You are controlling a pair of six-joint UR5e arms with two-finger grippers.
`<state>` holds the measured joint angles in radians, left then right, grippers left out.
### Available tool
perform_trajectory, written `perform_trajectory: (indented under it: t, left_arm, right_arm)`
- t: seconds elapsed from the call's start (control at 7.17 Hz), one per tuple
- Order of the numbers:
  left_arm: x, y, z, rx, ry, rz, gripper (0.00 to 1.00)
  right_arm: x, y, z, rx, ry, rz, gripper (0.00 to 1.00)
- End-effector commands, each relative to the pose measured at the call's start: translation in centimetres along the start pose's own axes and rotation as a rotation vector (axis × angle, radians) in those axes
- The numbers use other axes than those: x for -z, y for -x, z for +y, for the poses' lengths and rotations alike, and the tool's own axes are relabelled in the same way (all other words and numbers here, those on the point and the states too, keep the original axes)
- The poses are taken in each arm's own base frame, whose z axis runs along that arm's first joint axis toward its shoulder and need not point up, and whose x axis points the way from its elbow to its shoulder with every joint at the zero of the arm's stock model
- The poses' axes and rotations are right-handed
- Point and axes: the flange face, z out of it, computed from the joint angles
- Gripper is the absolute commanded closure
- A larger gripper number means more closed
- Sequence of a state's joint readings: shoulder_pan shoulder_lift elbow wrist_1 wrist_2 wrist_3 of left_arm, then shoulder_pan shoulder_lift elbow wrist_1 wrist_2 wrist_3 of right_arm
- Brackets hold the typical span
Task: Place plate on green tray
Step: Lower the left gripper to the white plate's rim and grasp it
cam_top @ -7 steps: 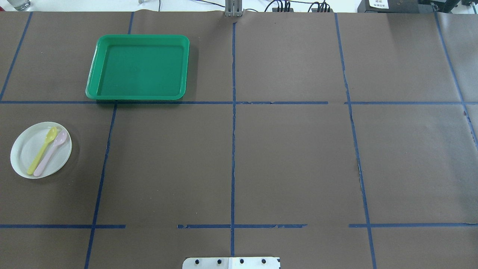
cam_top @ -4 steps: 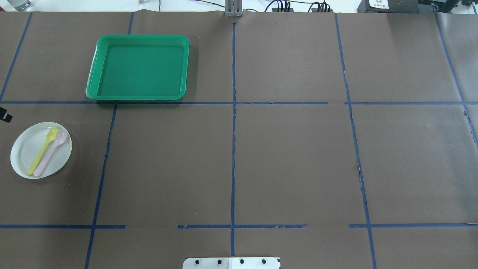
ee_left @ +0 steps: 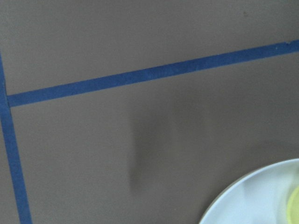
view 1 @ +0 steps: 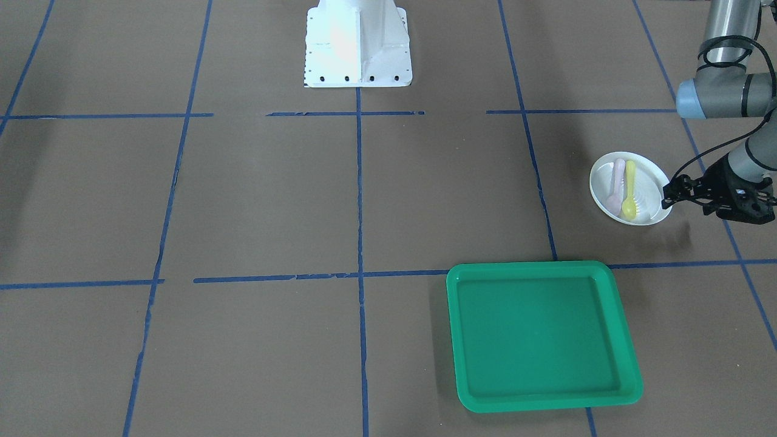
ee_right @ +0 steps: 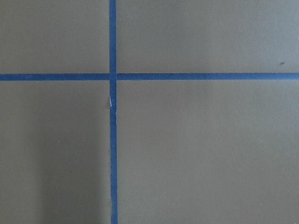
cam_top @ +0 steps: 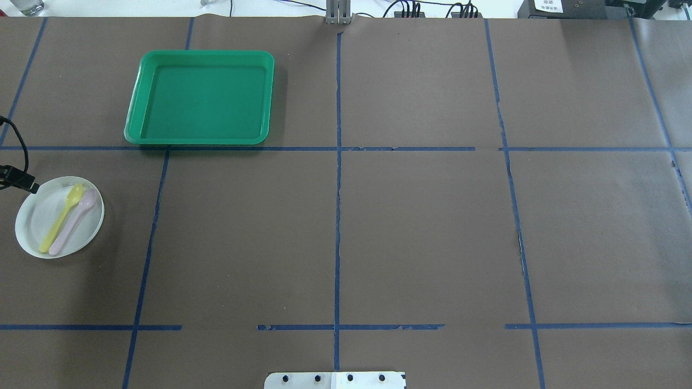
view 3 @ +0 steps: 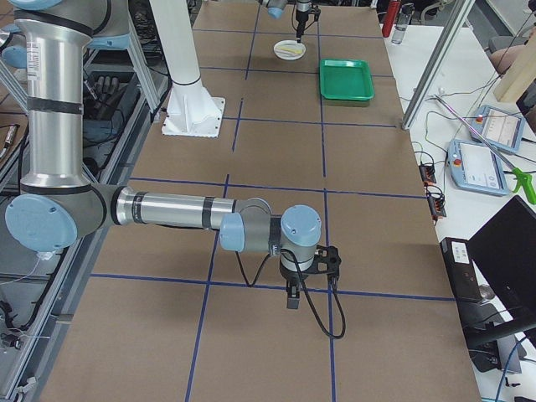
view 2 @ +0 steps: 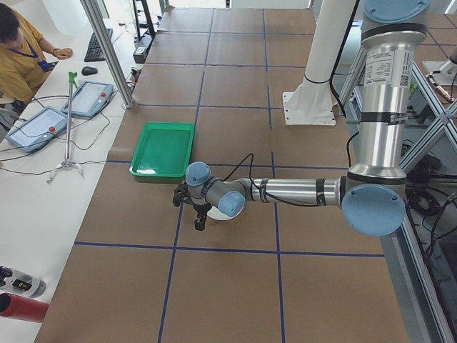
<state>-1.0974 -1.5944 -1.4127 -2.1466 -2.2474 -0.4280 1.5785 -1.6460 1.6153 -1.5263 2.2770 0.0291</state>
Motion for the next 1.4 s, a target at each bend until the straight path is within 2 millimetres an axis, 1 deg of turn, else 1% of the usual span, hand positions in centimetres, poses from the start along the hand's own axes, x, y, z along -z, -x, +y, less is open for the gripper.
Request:
perform_trajectory:
  t: [0.0, 0.14, 0.42, 0.56, 0.7, 0.84, 0.98, 1.12, 1.26]
  left_arm:
    - [-0.9, -0.1, 0.3, -0.004, 0.018, 0.005, 0.24]
    - [-0.9, -0.2, 0.3, -0.009, 0.016, 0.011, 0.34]
    - [-1.1, -0.4, 0.4, -0.015, 0.018, 0.014, 0.64]
    - [-1.1, -0.7, 0.4, -0.018, 0.021, 0.021, 0.84]
    - [-1.0, -1.1, 0.6, -0.020, 0.035, 0.063, 1.00]
    - [-1.0, -1.1, 0.9, -0.019, 0.039, 0.070, 1.00]
    - [-0.5, -1.5, 0.7, -0.019, 0.029, 0.074, 1.00]
    - [0.8, -2.9, 0.2, 0.011, 0.009, 0.093, 1.00]
    - [1.5, -4.2, 0.2, 0.042, 0.028, 0.154, 1.00]
  right_arm:
    - [0.0, 0.0, 0.0, 0.000, 0.000, 0.001, 0.00]
    - [0.0, 0.0, 0.0, 0.000, 0.000, 0.001, 0.00]
    - [0.0, 0.0, 0.0, 0.000, 0.000, 0.001, 0.00]
    - [0.0, 0.0, 0.0, 0.000, 0.000, 0.001, 0.00]
    - [0.0, 0.0, 0.0, 0.000, 0.000, 0.001, 0.00]
    - [0.0, 0.0, 0.0, 0.000, 0.000, 0.001, 0.00]
    - [0.0, 0.0, 0.0, 0.000, 0.000, 0.001, 0.00]
    - [0.0, 0.0, 0.0, 0.000, 0.000, 0.001, 0.00]
    - [0.0, 0.0, 0.0, 0.000, 0.000, 0.001, 0.00]
